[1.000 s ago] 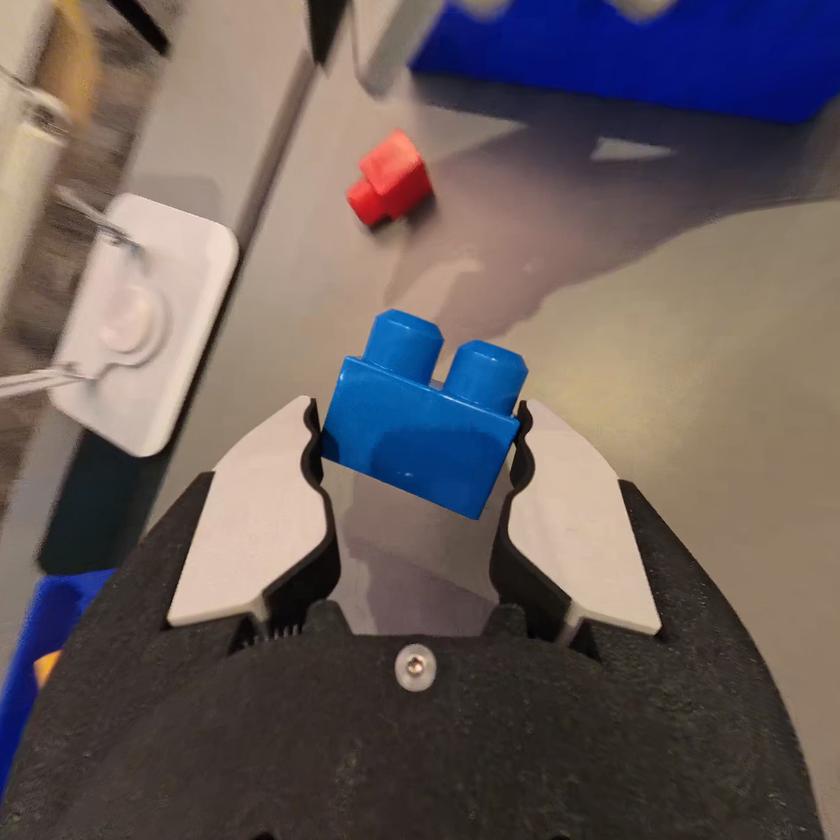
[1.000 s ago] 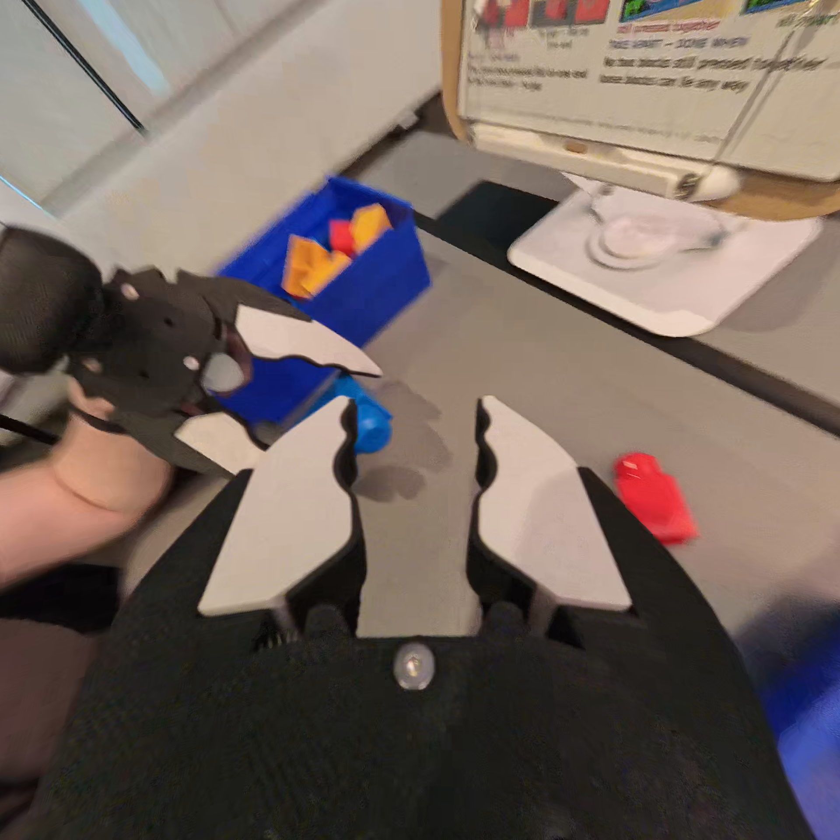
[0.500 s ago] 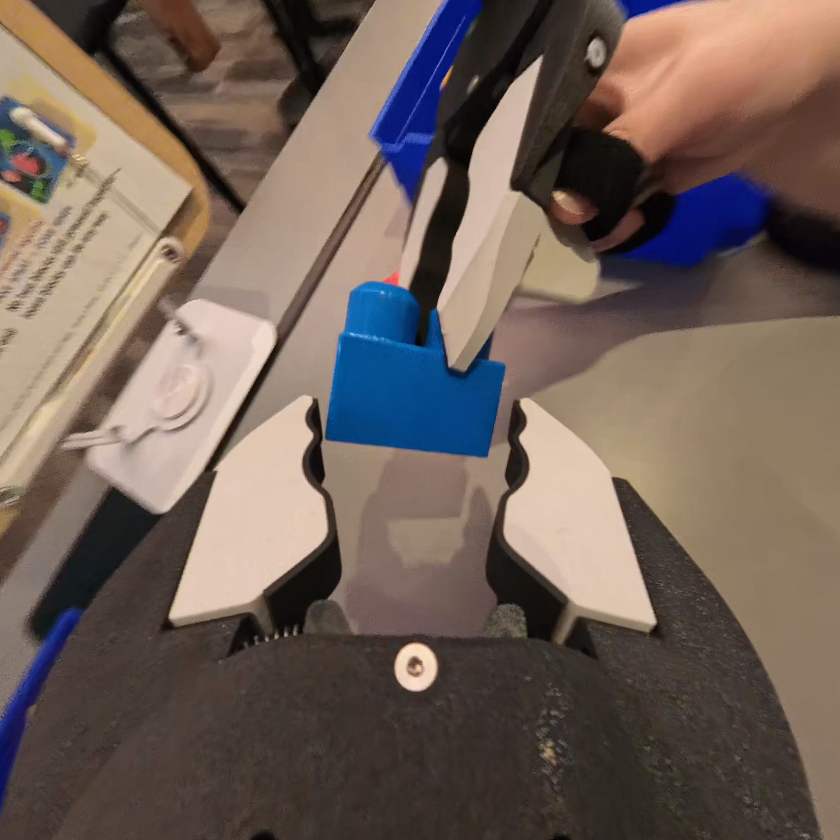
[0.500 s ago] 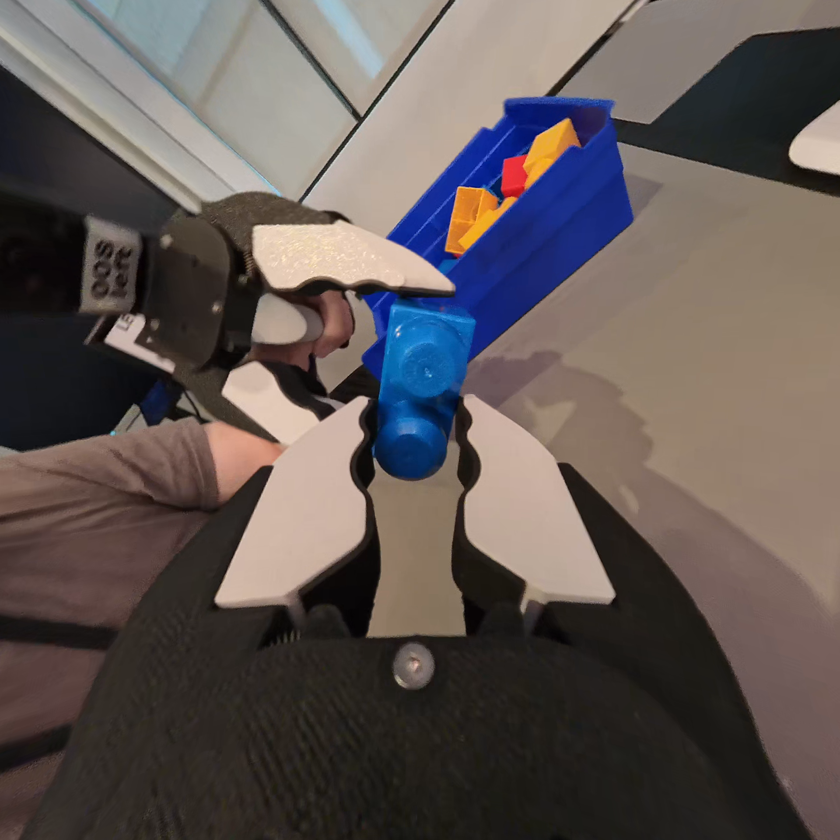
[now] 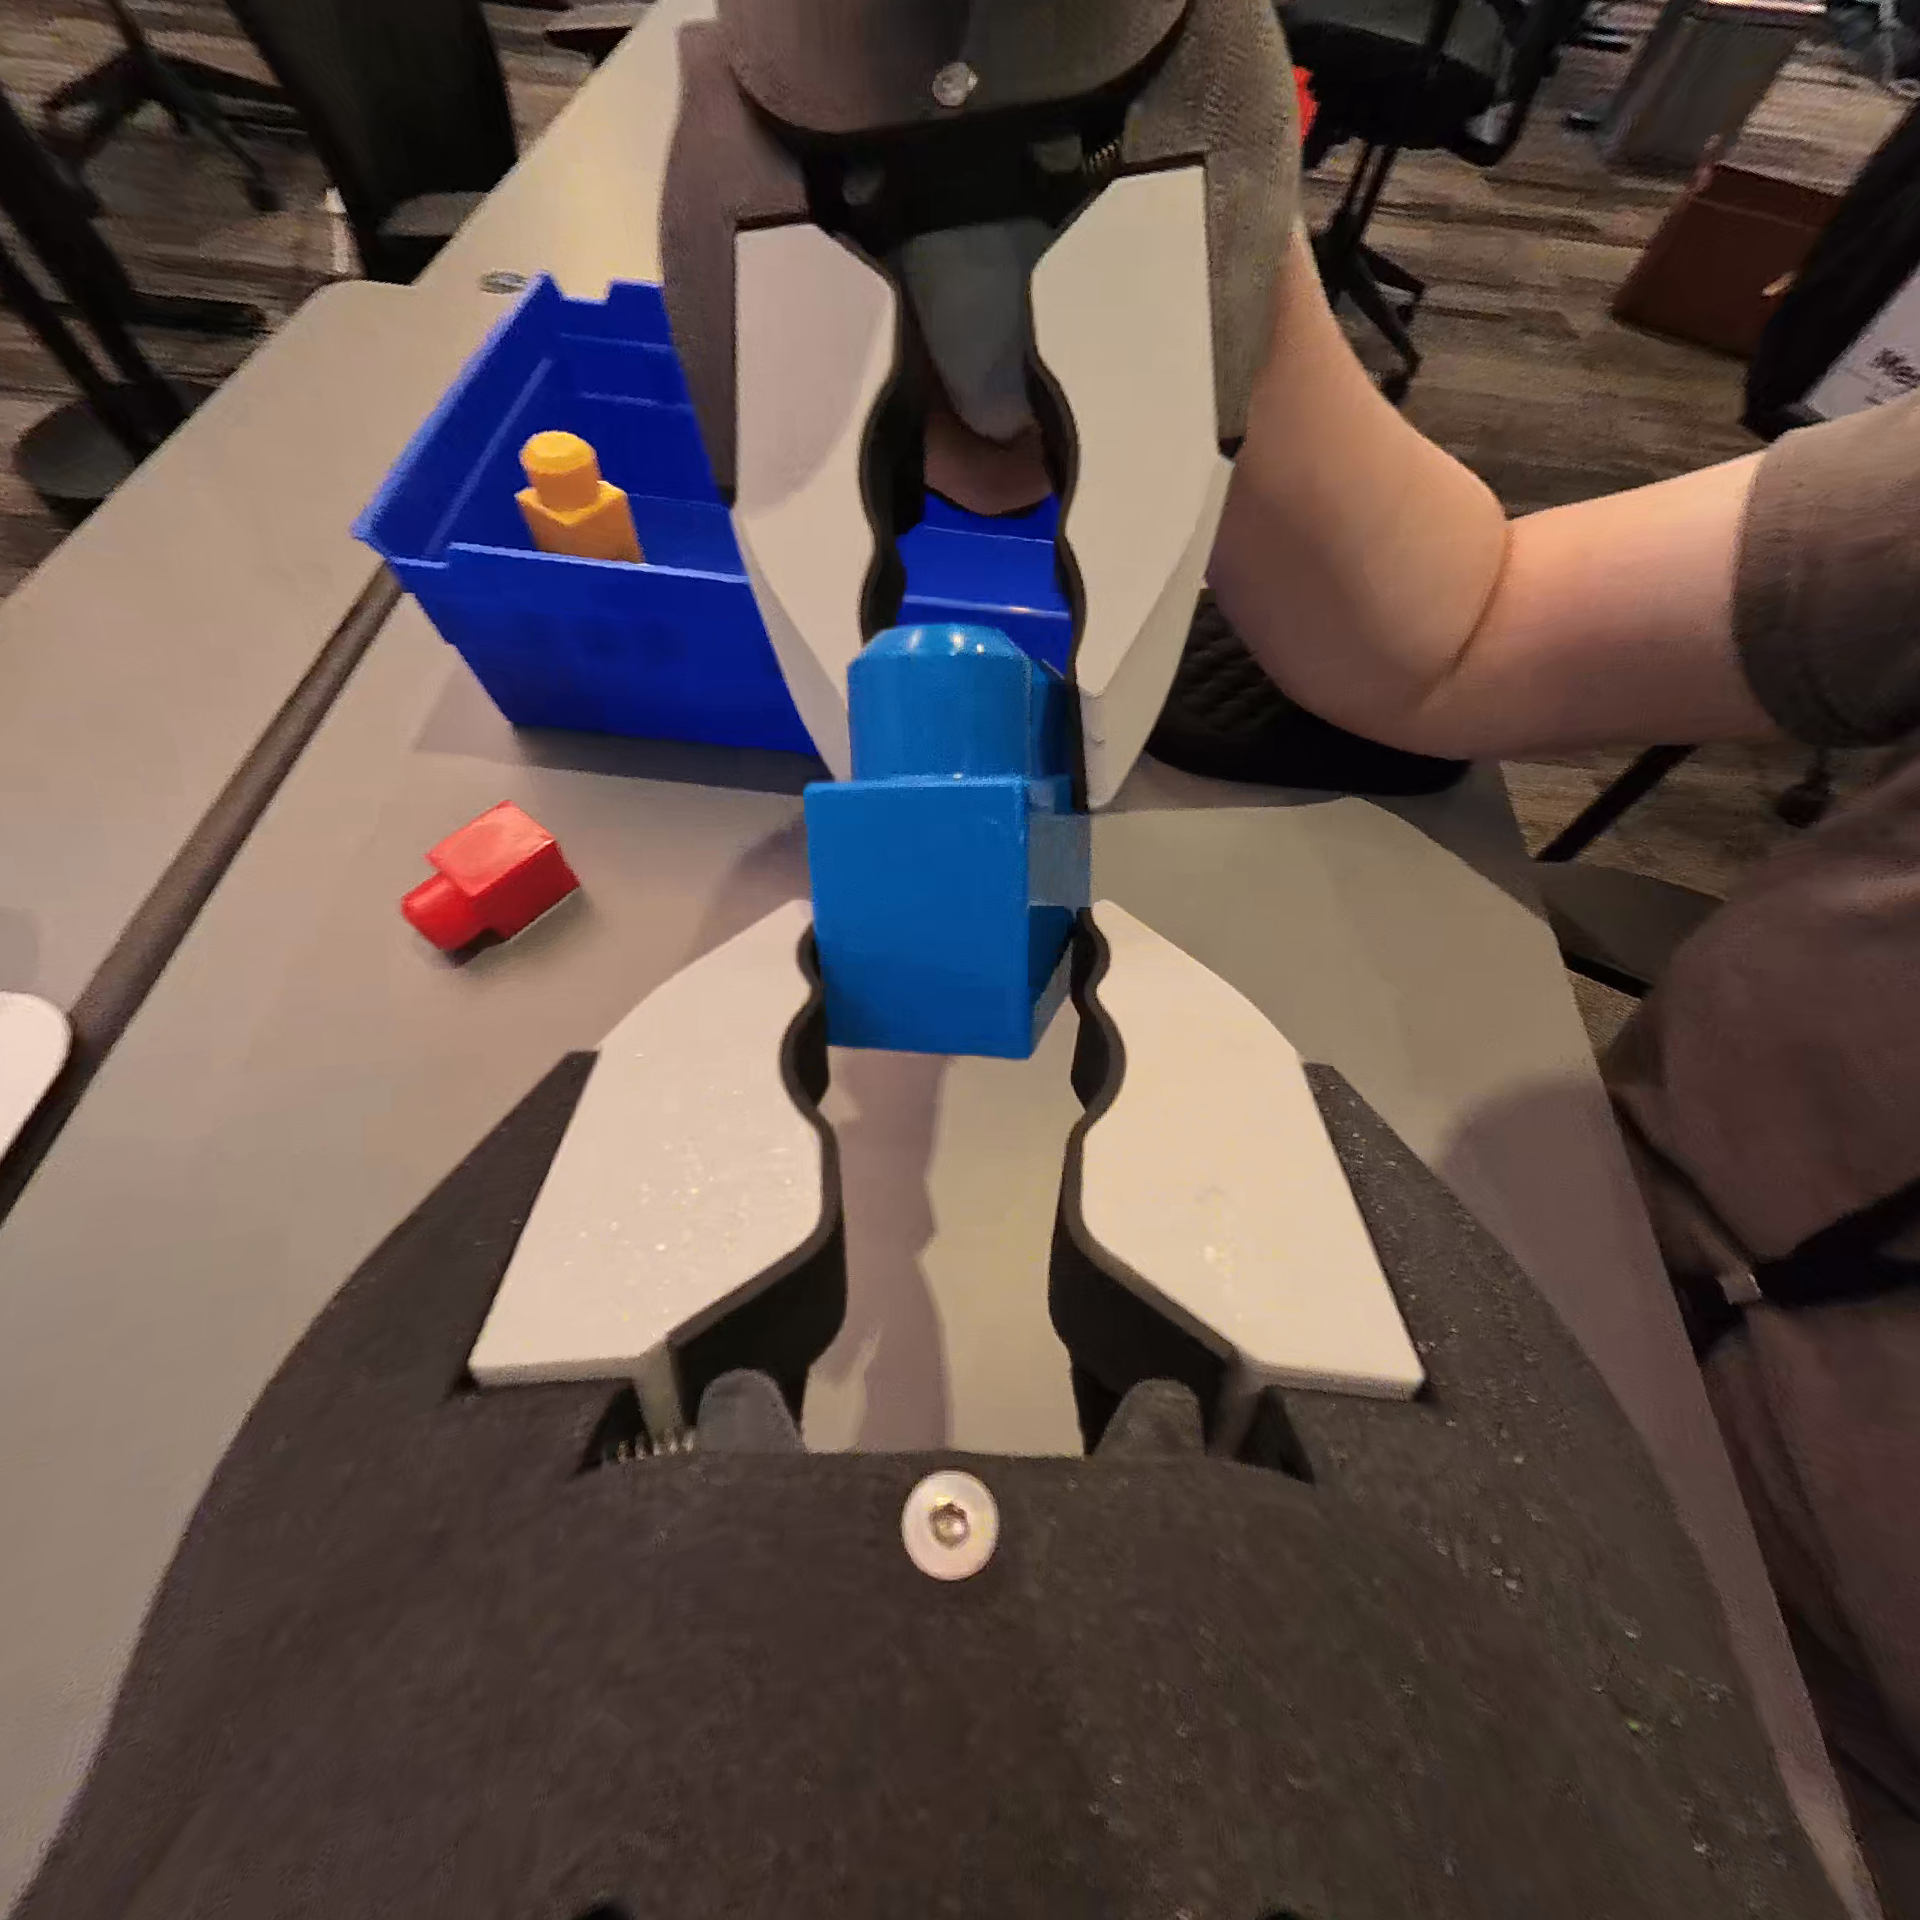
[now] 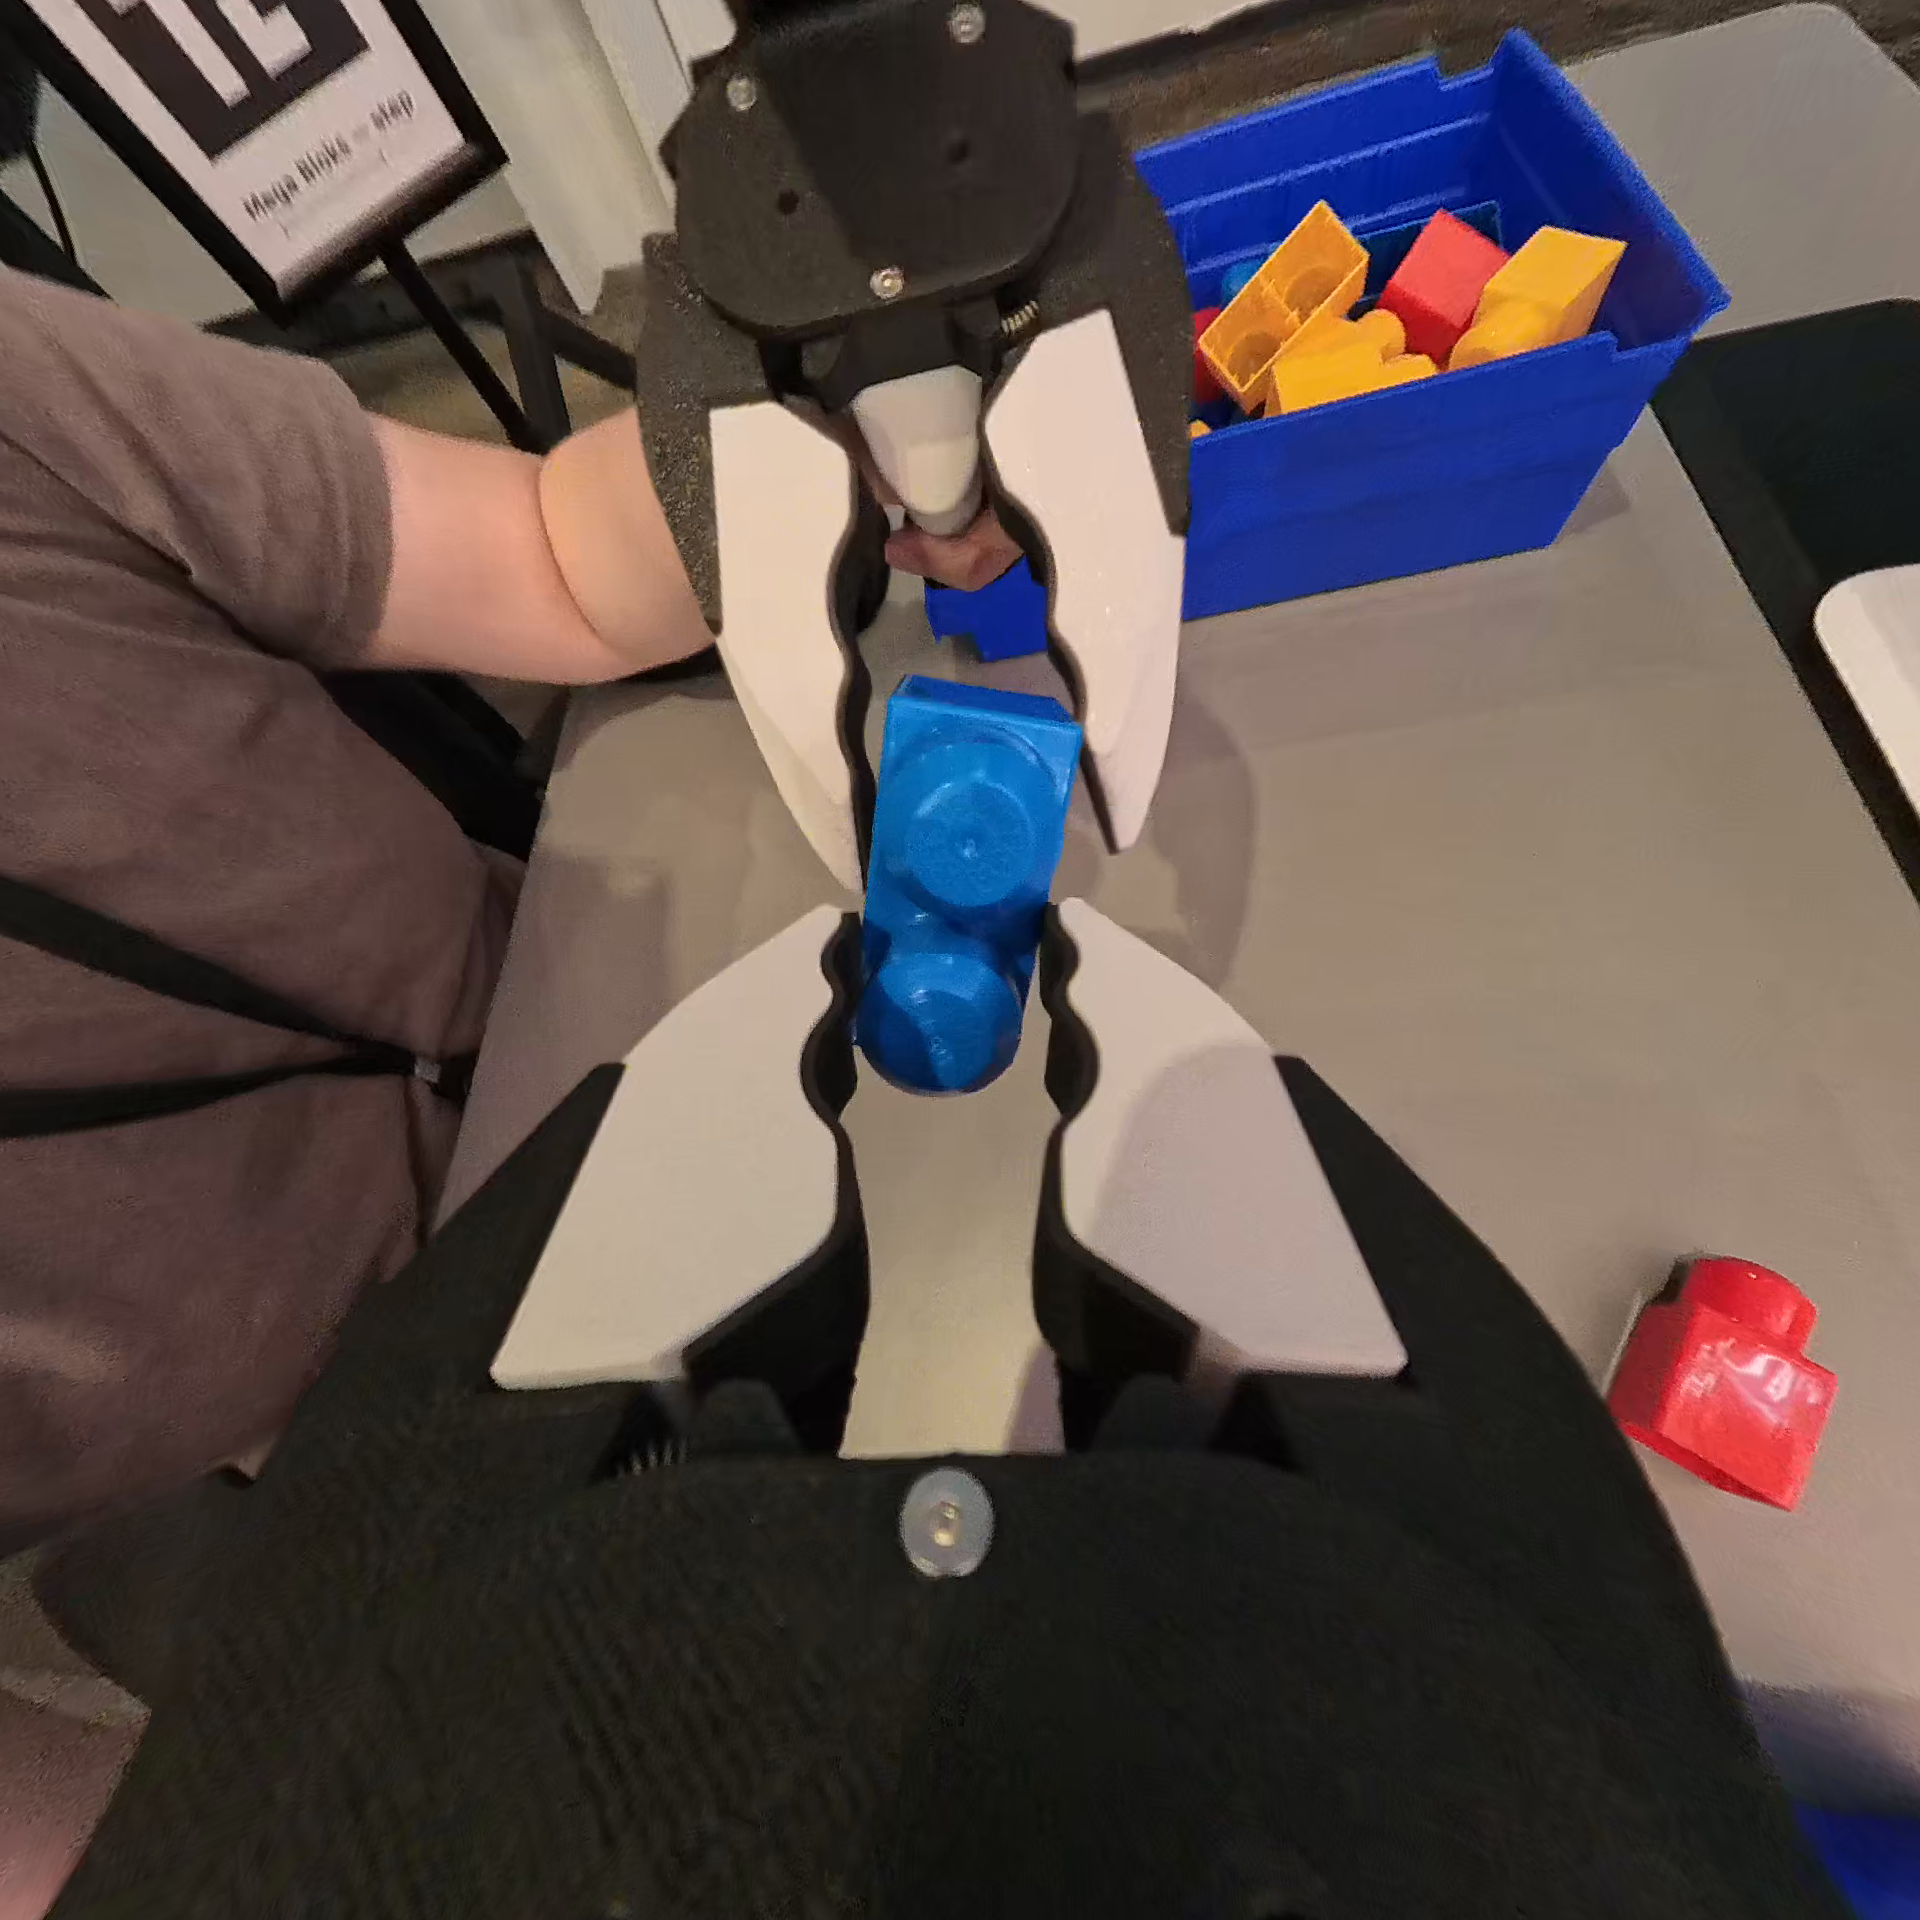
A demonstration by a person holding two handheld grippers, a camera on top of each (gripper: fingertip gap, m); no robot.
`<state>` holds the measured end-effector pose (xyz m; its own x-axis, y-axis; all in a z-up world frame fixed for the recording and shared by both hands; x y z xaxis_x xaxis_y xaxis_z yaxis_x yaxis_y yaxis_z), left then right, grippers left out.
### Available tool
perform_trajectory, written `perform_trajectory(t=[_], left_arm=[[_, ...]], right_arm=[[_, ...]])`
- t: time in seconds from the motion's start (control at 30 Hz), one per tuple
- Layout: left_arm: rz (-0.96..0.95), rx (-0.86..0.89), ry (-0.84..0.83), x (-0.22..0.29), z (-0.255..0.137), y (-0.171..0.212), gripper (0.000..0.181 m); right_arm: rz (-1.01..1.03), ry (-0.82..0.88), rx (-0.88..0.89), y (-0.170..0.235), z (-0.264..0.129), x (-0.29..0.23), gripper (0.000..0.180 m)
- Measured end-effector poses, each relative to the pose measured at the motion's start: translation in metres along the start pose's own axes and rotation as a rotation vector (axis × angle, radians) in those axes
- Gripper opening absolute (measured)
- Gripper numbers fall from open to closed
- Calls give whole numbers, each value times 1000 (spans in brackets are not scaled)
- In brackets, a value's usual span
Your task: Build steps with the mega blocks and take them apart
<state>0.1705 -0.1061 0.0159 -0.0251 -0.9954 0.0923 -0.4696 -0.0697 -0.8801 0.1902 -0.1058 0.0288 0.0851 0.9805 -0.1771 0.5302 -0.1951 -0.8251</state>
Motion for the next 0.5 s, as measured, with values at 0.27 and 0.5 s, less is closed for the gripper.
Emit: perform_trajectory(t=[0.27,0.5], left_arm=[[-43,-39,102,11,12,9,39],[-32,-88,118,12,28,23,40]], right_arm=[[-138,65,-116,12,2,-9,34],[-161,78,-197,24,2,-8,34]])
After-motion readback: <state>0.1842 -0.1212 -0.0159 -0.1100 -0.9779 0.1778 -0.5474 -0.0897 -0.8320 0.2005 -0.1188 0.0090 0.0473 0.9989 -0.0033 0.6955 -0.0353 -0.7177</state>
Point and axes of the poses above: each gripper's, where its closed fingertips meet, z out along the fingers, y out of its underside, x = y × z across the jaws, the point moved 1 cm from there along -z, back along the fingers, and after that the axes turned 3 degrees about y, right-handed, at the moved point
